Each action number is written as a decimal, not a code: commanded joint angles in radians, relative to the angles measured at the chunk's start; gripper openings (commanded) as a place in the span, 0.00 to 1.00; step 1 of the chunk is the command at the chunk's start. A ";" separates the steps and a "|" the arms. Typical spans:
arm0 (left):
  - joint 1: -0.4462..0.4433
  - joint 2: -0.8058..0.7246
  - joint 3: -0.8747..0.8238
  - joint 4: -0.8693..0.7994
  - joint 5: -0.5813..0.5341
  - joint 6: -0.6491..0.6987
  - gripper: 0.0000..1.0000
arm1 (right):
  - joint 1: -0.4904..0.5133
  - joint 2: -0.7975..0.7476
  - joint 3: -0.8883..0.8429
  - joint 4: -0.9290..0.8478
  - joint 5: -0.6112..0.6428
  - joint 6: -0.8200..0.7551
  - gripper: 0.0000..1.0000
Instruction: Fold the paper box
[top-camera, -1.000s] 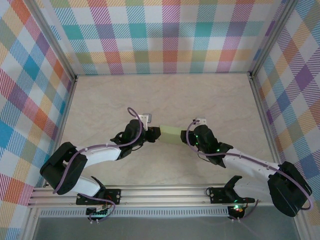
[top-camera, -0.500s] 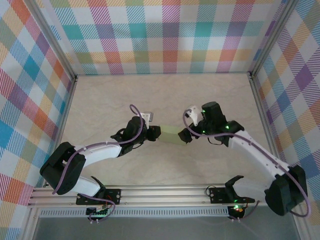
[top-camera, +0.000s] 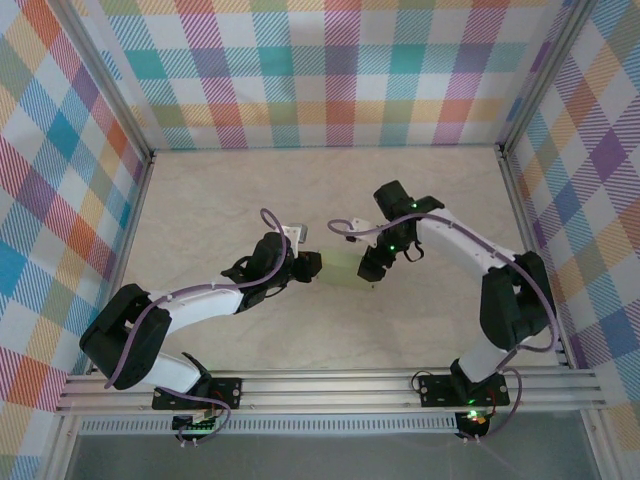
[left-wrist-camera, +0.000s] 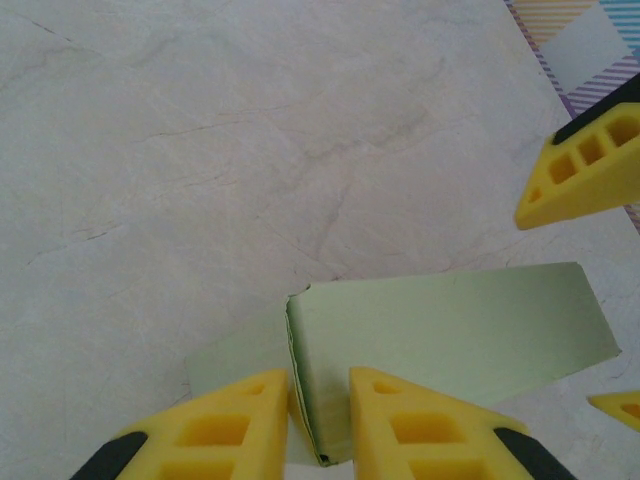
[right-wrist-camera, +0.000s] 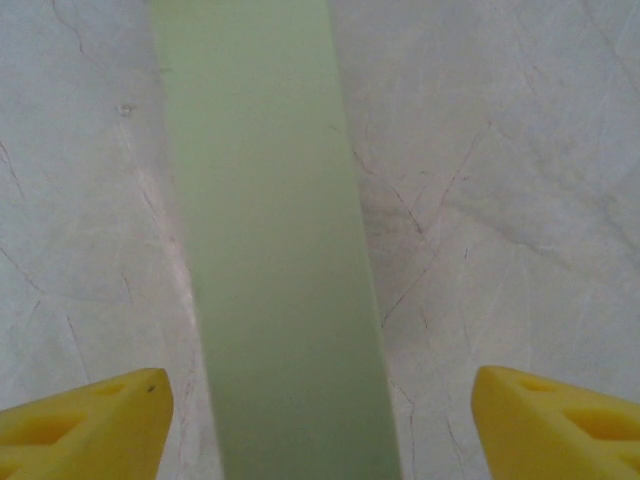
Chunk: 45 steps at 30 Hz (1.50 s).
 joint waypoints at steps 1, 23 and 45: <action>0.008 0.018 -0.016 -0.143 -0.009 0.026 0.22 | -0.005 0.026 0.042 -0.083 -0.035 -0.070 0.71; 0.024 -0.251 0.042 -0.343 -0.121 0.048 0.36 | 0.023 -0.022 0.020 0.052 0.149 -0.027 0.32; 0.235 -0.466 -0.033 -0.498 -0.122 0.028 0.98 | 0.207 0.156 -0.116 0.935 0.562 -0.111 0.99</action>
